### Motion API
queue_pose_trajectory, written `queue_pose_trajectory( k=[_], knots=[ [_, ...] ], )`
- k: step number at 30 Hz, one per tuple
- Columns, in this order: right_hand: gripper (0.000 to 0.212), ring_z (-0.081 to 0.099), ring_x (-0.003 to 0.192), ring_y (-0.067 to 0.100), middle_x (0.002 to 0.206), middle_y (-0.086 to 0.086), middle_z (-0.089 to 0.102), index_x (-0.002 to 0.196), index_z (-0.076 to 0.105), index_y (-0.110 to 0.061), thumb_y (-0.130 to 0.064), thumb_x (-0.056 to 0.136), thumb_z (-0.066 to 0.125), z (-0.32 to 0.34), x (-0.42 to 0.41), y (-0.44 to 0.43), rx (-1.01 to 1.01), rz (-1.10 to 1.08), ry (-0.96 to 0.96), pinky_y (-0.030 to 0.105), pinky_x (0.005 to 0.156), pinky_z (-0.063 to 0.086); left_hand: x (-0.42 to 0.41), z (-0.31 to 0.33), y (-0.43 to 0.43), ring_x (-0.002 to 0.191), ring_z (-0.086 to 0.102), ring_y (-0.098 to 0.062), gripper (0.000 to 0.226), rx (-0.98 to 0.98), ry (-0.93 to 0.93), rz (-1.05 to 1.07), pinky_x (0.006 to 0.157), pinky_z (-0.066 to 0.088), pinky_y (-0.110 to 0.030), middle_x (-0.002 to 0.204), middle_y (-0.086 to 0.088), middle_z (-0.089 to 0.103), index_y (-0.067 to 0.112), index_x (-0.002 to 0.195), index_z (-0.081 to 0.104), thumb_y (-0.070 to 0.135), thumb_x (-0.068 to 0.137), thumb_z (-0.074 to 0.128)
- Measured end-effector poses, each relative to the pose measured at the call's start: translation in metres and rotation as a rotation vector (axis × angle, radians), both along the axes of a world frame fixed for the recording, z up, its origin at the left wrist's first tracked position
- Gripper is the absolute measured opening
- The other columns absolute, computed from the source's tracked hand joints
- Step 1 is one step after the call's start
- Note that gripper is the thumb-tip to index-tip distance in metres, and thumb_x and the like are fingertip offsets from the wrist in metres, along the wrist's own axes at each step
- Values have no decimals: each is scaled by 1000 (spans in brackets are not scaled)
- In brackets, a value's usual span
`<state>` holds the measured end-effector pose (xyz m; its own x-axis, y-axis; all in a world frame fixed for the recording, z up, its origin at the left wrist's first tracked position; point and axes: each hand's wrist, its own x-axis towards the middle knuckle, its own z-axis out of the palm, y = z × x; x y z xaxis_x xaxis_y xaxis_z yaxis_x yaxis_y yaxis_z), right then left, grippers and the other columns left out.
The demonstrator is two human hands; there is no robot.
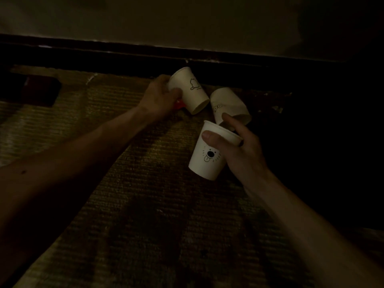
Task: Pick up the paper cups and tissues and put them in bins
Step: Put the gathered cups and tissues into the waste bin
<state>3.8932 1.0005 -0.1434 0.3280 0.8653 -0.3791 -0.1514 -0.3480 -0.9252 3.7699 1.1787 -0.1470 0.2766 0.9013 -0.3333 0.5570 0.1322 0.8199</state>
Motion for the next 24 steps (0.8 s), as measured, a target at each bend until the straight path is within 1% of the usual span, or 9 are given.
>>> queue_pose_trajectory(
  k=[2, 4, 6, 9, 11, 14, 18, 20, 24],
  knots=[
    [84, 57, 102, -4, 122, -16, 51, 143, 44, -35, -47, 68, 79, 0, 0, 5, -18, 6, 19, 8, 63, 51, 2, -1, -1, 102, 58, -15, 39, 36, 39, 30, 83, 53, -31, 116, -2, 53, 14, 135, 47, 25, 99, 53],
    [80, 57, 101, -5, 125, -13, 53, 144, 44, -31, -43, 73, 79, 1, -1, 7, -34, 16, 2, 6, 62, 50, 1, 0, -5, 90, 57, -9, 35, 72, 52, 39, 71, 50, -25, 111, -2, 55, 13, 131, 51, 26, 99, 53],
    [77, 59, 102, -3, 130, -9, 55, 142, 47, -29, -45, 73, 79, 3, -4, 5, -45, 13, -18, 8, 66, 51, -4, 2, -10, 90, 56, -7, 35, 84, 41, 34, 68, 47, -22, 111, 0, 55, 13, 131, 53, 26, 99, 52],
    [76, 60, 108, 2, 134, -6, 57, 139, 52, -28, -47, 71, 81, 7, -9, -4, -64, 23, -46, 21, 82, 54, -19, 9, -22, 99, 60, -12, 30, 62, -30, 25, 78, 52, -27, 102, 7, 59, 16, 127, 55, 26, 99, 52],
    [74, 60, 111, 6, 133, -5, 58, 134, 56, -27, -48, 68, 82, 12, -16, -10, -62, 25, -72, 29, 90, 54, -31, 19, -33, 95, 63, -9, 17, 69, -89, 49, 75, 55, -26, 97, 9, 60, 20, 113, 58, 29, 99, 54],
    [68, 62, 111, 8, 128, -4, 62, 126, 63, -28, -47, 64, 83, 27, -28, -13, -18, 13, -118, 35, 92, 55, -48, 44, -49, 85, 67, -5, 10, 90, -160, 89, 65, 57, -21, 98, 5, 65, 24, 94, 59, 32, 97, 57],
    [68, 62, 109, 9, 124, -6, 63, 125, 64, -26, -54, 65, 80, 60, -40, -14, 78, 0, -300, 37, 89, 57, -69, 98, -69, 70, 65, 10, 8, 179, -236, 72, 46, 46, -8, 94, 8, 61, 29, 92, 56, 32, 99, 52],
    [67, 59, 110, 6, 126, -11, 59, 126, 62, -25, -55, 68, 78, 82, -40, -17, 153, -46, -417, 35, 89, 56, -76, 126, -76, 74, 65, 7, 8, 235, -262, 68, 46, 45, -7, 96, 10, 59, 31, 92, 55, 33, 99, 51],
    [64, 56, 110, 1, 126, -15, 56, 126, 62, -24, -54, 71, 77, 129, -34, -28, 306, -142, -591, 30, 89, 54, -73, 169, -91, 73, 65, 6, 12, 342, -309, 6, 47, 46, -9, 99, 5, 62, 26, 93, 58, 34, 98, 50]
  ],
)
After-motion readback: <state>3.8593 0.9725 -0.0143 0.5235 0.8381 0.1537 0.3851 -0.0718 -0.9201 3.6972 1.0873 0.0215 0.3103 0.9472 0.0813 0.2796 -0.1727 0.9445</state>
